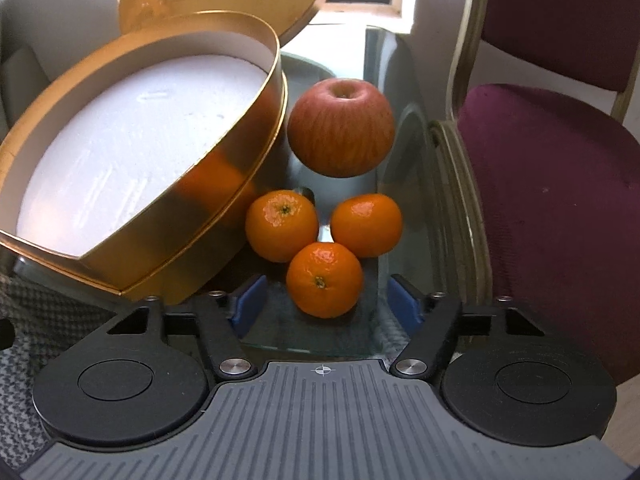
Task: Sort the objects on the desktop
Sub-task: 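Move the right tool down to the mandarins and grasp one, then carry the mandarin into the gold box and open the right tool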
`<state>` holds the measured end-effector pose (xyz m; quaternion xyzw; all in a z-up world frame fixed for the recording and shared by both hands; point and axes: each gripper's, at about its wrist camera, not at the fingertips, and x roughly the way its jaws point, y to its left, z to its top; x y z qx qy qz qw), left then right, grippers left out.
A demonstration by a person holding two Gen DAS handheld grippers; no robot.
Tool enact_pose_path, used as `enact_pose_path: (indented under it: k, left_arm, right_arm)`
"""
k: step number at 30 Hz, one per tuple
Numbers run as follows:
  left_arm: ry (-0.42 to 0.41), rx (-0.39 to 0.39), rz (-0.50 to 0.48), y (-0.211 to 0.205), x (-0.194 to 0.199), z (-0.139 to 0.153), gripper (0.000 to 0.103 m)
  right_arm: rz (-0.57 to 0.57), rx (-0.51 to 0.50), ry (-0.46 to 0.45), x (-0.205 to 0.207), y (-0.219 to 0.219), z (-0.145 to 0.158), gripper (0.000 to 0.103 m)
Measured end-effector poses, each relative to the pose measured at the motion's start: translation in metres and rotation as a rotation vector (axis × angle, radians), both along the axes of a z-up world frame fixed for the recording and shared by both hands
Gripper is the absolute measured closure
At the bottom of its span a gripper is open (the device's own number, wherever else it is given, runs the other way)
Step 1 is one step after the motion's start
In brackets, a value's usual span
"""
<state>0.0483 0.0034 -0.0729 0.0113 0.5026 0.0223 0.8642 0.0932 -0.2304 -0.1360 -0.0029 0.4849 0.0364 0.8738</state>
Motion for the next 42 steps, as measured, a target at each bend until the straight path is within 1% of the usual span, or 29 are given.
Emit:
enact_pose_path:
  k: [1,2,4,7,11,16,24,28,31,34,39,42]
  left_arm:
    - [0.001,0.0,0.001,0.0,0.0,0.0,0.001]
    - [0.001,0.0,0.001,0.0,0.0,0.0,0.001]
    - [0.0,-0.001,0.003,0.001,0.0,0.0,0.001]
    - [-0.001,-0.001,0.005,0.001,0.0,0.0,0.001]
    - [0.0,-0.001,0.007,0.002,-0.002,0.001,0.001]
    - [-0.003,-0.002,0.007,0.003,-0.004,0.002,0.001]
    - [-0.048,-0.012,0.014,0.007,-0.013,0.015,0.001]
    - [-0.062,-0.022,0.018,0.01,-0.019,0.02,0.001]
    - [-0.074,-0.031,0.025,0.014,-0.024,0.023,0.001]
    - [-0.101,-0.045,0.038,0.022,-0.027,0.03,0.001]
    - [-0.167,-0.062,0.098,0.046,-0.03,0.046,0.001]
    - [-0.2,-0.066,0.143,0.063,-0.032,0.053,0.001]
  right_arm:
    - [0.002,-0.005,0.005,0.002,0.001,-0.001,0.036]
    - [0.004,-0.009,0.013,0.003,0.001,-0.003,0.043]
    - [0.003,-0.005,0.028,0.004,0.001,-0.005,0.051]
    - [-0.003,-0.011,0.032,0.005,0.001,-0.005,0.054]
    - [-0.006,-0.021,0.032,0.005,0.003,-0.004,0.056]
    - [-0.018,-0.005,0.033,0.007,-0.001,-0.004,0.057]
    - [-0.006,0.017,0.057,0.002,-0.002,-0.002,0.057]
    - [-0.009,0.023,0.052,-0.005,-0.001,0.005,0.057]
    - [-0.018,0.037,0.032,-0.012,-0.001,0.018,0.057]
    - [-0.001,0.037,-0.028,-0.02,0.009,0.043,0.057]
    - [0.066,0.055,-0.164,-0.025,0.04,0.095,0.057]
    - [0.132,0.073,-0.19,-0.017,0.067,0.111,0.057]
